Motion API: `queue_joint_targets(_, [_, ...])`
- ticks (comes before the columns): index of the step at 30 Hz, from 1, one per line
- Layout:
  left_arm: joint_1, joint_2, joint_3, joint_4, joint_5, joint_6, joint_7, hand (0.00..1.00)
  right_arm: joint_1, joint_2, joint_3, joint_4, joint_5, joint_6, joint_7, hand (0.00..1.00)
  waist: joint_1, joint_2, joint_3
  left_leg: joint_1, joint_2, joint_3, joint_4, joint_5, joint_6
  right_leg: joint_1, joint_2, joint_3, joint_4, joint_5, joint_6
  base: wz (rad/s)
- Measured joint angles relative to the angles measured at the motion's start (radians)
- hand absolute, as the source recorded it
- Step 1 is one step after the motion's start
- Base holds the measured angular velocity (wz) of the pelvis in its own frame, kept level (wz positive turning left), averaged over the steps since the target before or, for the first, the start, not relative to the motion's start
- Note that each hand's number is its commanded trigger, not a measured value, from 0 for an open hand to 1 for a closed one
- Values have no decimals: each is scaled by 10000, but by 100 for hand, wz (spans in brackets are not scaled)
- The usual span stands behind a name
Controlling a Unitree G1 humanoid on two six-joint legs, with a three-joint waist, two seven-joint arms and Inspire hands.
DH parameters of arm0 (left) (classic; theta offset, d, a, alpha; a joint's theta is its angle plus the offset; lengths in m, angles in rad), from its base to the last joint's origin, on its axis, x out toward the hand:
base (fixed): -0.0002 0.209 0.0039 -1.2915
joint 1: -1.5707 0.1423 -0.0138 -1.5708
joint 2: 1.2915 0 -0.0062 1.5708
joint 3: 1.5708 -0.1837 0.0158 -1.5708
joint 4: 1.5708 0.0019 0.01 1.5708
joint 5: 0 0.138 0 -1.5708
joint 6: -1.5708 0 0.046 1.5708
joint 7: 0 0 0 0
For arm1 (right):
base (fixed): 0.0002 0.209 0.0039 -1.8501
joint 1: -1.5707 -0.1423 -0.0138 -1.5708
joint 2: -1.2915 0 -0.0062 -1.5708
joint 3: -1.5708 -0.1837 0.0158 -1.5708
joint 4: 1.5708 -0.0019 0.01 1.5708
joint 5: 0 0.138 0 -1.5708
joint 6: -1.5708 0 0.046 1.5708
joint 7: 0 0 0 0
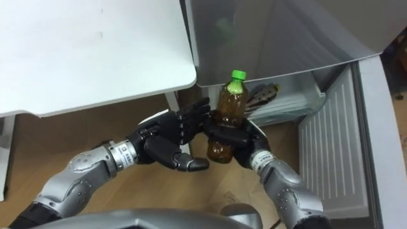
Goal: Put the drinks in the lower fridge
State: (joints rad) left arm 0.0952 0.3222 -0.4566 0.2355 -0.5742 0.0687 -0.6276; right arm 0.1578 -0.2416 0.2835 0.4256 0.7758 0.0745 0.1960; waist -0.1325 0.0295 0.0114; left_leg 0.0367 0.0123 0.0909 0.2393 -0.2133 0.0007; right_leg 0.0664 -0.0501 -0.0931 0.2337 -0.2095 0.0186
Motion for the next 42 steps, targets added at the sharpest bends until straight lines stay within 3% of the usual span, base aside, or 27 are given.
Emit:
queue_joint_targets(4, [179,86,-7,0,215,30,-135,0,2,-25,-146,1050,577,-108,-568,100,-22,117,-62,-9,-6,-5,-20,0,0,-7,-4,-8,-14,-1,2,0])
queue_joint_targets(11, [316,51,-13,599,669,159,-7,0,-8,9,-160,1405,1863,-123,-1374,100,47,52,-6,-57,0,49,-22,5,0,-144,-1,28,-2,-5,1,-2])
queue_joint_targets(16, [391,-6,148,1994,1059,181,554,0,-48,23,-357,1800,2806,-106,-1998,100,384,-122,101,-135,-4,31,-8,5,0,-204,-3,14,-130,-17,10,0])
queue_joint_targets(21, [268,-99,305,3847,1370,156,1112,0,-888,70,-383,2851,3996,-120,-2408,100,580,-235,62,-528,-24,-100,82,19,14,-492,-15,-121,-73,11,9,6])
queue_joint_targets(23, [188,-192,310,4465,1569,152,1451,0,-1239,101,-424,3321,4598,-131,-2646,100,642,-305,5,-820,-32,-161,202,19,14,-702,-30,-226,-50,13,7,16])
queue_joint_targets(26, [37,-619,1022,5484,2217,152,1977,0,-1900,180,-721,3960,4922,-144,-2896,100,1015,-341,-14,-1248,-31,-321,210,66,20,-1134,-35,-334,141,40,-15,3])
queue_joint_targets(30, [-403,-810,1593,6981,2302,28,2988,0,-2507,238,-1136,4513,5776,-204,-3195,100,1265,-402,4,-1736,-59,-596,270,147,-11,-1480,-82,-808,253,44,-23,23])
queue_joint_targets(36, [-993,-1087,1838,8361,2132,-192,4505,0,-4034,239,-2035,6264,6701,-310,-3671,100,1869,-607,135,-2577,-118,-652,395,344,42,-2541,-257,-1111,935,46,-32,7])
queue_joint_targets(40, [-1469,-1398,2323,8850,2137,-264,5588,0,-4806,144,-2978,7095,6848,-333,-3703,100,1947,-754,250,-3787,-256,-957,1108,386,107,-3448,-484,-1565,1517,-46,-72,35])
queue_joint_targets(42, [-1531,-1409,2525,8844,2128,-290,5995,0,-5071,117,-3178,7401,7137,-328,-3705,100,1972,-796,276,-4204,-280,-951,1360,410,147,-3712,-512,-1567,1595,-67,-64,23])
